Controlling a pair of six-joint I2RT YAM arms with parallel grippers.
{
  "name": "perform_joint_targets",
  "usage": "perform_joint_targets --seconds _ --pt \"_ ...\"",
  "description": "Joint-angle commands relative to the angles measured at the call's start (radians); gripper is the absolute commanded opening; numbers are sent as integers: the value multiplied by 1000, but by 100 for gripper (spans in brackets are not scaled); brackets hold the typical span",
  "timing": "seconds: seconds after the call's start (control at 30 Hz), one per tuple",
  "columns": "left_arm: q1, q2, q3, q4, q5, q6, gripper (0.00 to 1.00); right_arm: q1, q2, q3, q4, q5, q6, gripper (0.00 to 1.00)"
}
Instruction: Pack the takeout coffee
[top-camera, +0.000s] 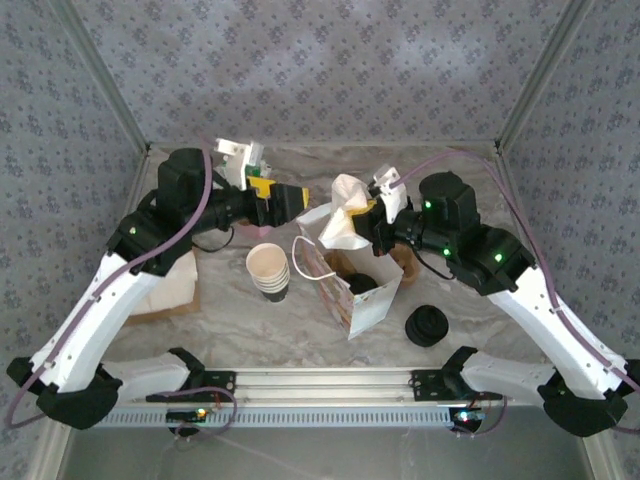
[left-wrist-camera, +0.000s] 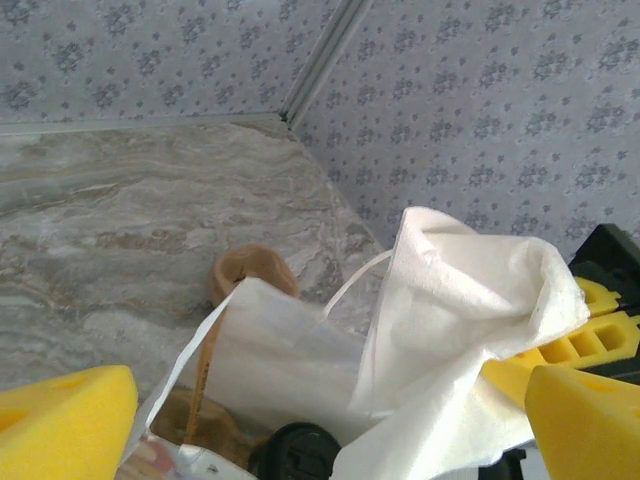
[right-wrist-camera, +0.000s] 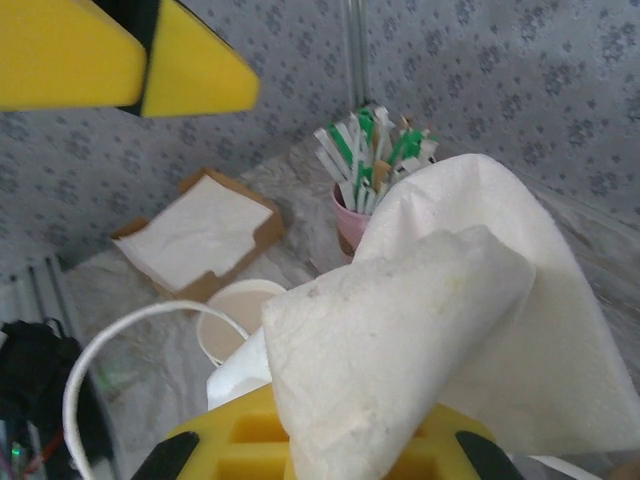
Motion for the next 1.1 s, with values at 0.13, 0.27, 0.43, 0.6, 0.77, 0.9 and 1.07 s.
perform_joint_targets --seconds 0.13,0.27,0.43,0.6,0.77,0.9,1.07 --pt "-15 -66 -103 27 -43 29 99 87 46 15 -72 236 -91 0" --pt "-16 -82 -136 32 -41 45 99 119 66 23 -87 287 -104 0" --pt "-16 -96 -163 33 -38 72 100 138 93 52 -125 292 -100 0" --pt "-18 -133 -201 47 -45 84 100 154 121 62 -150 303 -96 0" --pt "-17 -160 -228 54 -52 82 99 171 140 64 -164 334 -99 0" --pt "-17 -163 -237 50 -54 80 99 182 148 65 -176 339 -99 0" --pt "-17 -169 -248 59 -54 78 99 189 154 64 -186 325 -95 0"
